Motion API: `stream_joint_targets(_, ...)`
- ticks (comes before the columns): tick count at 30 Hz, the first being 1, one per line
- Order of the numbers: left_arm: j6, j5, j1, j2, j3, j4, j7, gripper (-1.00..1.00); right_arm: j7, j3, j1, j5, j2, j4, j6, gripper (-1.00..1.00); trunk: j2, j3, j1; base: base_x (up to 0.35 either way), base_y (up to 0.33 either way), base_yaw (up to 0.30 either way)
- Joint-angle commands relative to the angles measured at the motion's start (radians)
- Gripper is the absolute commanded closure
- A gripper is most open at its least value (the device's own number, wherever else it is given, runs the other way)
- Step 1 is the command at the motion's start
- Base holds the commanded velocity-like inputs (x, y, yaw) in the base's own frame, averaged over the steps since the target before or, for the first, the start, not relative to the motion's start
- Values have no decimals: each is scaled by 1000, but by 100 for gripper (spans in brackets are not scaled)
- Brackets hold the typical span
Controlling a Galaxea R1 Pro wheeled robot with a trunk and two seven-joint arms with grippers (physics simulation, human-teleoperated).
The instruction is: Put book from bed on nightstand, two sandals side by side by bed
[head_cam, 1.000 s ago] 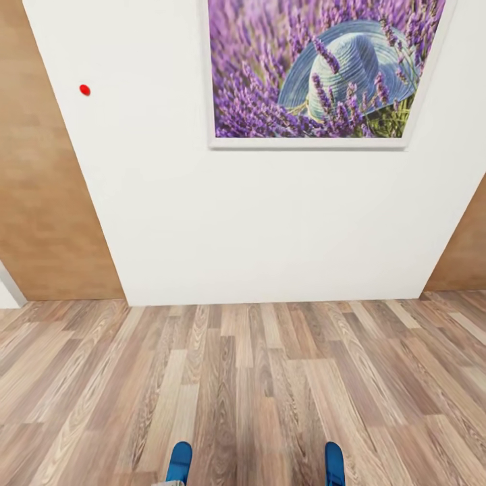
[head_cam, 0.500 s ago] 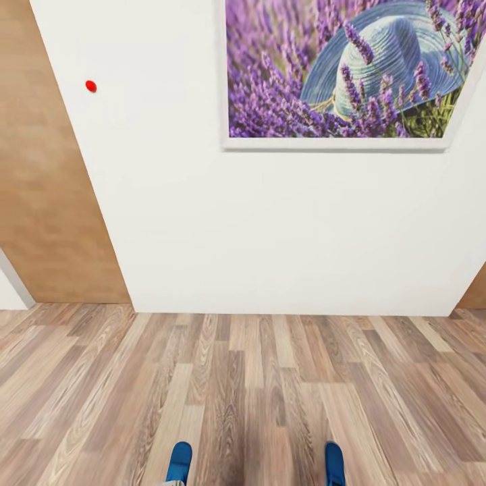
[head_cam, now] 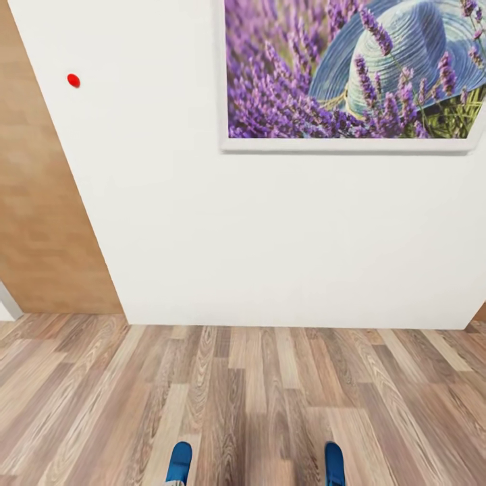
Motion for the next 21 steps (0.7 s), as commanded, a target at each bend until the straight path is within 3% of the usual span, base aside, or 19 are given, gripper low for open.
stream_joint_targets(1, -4, 10, -1, 0, -8, 2, -3, 100, 5, -3, -1, -10, 0, 2, 6, 100, 0, -1, 0, 321, 0, 0)
stream_joint_targets(21, -4, 10, -1, 0, -8, 2, -3, 100, 5, -2, -1, -10, 0, 2, 5, 100, 0, -1, 0, 321, 0, 0)
